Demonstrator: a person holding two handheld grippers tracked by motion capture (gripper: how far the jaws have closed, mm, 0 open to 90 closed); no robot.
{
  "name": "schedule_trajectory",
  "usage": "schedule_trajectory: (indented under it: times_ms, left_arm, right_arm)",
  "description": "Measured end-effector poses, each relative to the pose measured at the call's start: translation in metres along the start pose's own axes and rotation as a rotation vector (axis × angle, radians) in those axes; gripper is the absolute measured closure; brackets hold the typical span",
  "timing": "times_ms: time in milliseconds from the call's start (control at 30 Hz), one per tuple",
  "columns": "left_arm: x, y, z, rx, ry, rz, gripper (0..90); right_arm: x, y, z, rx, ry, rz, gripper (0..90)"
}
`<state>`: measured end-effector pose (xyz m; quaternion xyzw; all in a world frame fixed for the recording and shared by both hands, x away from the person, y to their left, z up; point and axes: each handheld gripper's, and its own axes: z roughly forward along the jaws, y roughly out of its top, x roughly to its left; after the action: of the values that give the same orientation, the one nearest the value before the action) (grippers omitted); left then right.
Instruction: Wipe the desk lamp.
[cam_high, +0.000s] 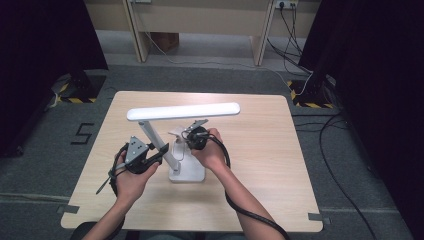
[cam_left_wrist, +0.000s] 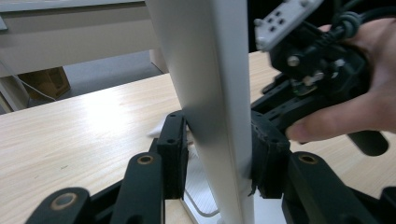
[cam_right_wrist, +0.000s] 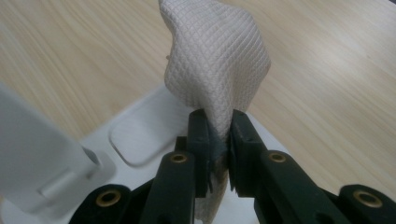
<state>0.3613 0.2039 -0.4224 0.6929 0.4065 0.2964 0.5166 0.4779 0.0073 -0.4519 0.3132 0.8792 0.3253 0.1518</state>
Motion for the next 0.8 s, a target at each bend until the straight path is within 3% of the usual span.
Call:
schedule_trajectory:
  times_ms: [233, 267, 300, 367, 500, 800]
  left_arm:
    - [0.000, 0.000, 0.000, 0.000, -0.001, 0.000, 61.2]
    - [0.000, 0.000, 0.000, 0.000, -0.001, 0.001, 61.2]
    - [0.000, 0.000, 0.000, 0.000, -0.001, 0.001, 61.1]
    - [0.000, 0.000, 0.000, 0.000, -0.001, 0.001, 61.2]
    - [0.000, 0.000, 0.000, -0.001, -0.001, 0.000, 61.2]
    - [0.000, 0.000, 0.000, -0.001, 0.002, 0.001, 61.3]
  right_arm:
    - [0.024, 0.018, 0.023, 0.015, 0.054, -0.014, 81.1]
    - [0.023, 0.019, 0.027, 0.005, 0.064, -0.047, 81.1]
    - [0.027, 0.019, 0.029, 0.015, 0.067, -0.017, 81.1]
    - [0.029, 0.018, 0.033, 0.029, 0.068, -0.007, 81.0]
    - [0.026, 0.014, 0.040, 0.035, 0.062, -0.013, 81.1]
    - [0.015, 0.005, 0.032, 0.039, 0.026, -0.008, 81.2]
